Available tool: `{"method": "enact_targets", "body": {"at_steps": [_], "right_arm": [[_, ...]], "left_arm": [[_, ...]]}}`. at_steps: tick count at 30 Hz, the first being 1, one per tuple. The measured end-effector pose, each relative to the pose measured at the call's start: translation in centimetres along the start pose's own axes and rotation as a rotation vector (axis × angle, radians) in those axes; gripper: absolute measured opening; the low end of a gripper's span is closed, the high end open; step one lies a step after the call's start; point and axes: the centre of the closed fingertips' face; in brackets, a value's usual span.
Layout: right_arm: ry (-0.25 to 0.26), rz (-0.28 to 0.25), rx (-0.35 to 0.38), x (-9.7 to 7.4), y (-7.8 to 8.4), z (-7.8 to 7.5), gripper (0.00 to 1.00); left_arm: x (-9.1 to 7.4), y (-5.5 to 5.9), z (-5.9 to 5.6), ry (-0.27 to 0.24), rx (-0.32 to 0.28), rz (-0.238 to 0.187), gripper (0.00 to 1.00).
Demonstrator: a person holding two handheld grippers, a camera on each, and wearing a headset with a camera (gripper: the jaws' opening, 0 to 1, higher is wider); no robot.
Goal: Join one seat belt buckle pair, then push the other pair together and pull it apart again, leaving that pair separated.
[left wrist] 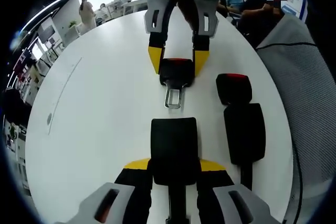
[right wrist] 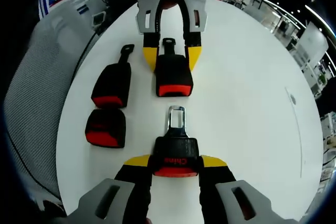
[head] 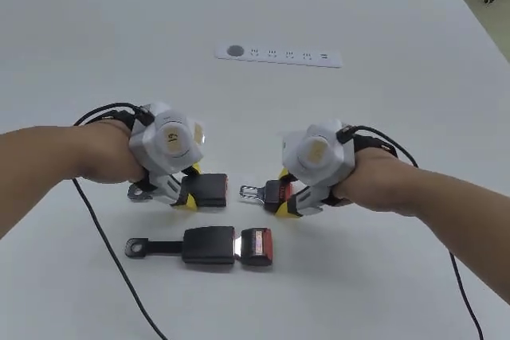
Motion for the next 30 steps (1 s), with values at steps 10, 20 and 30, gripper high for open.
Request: {"method": "enact_targets", "body": {"at_steps": [10, 20, 30], "right_arm": [[-0.018, -0.002, -0.002, 0.7, -1.5, 0.1, 0.31], [-0.002, -0.034, -0.06, 1.0, -2.4, -0.1, 0.31], [-0.014, -0.075, -0.034, 1.2, -2.9, -0.1, 0.31]], "left_arm": [[0.0, 0.0, 0.1, -0.009, 0.001, 0.016, 0.33], [0.1, 0.1, 0.1, -0.004, 0.011, 0.017, 0.33], [0.0, 0.1, 0.0, 0.013, 0.025, 0.001, 0.33]]}}
Point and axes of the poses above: the centre of the closed fingertips' face, and the gripper's own axes: x roughly forward along the fingers, z roughly to its left, y roughly out of its underside, and after that the axes turned 6 degrees about -x, right-handed
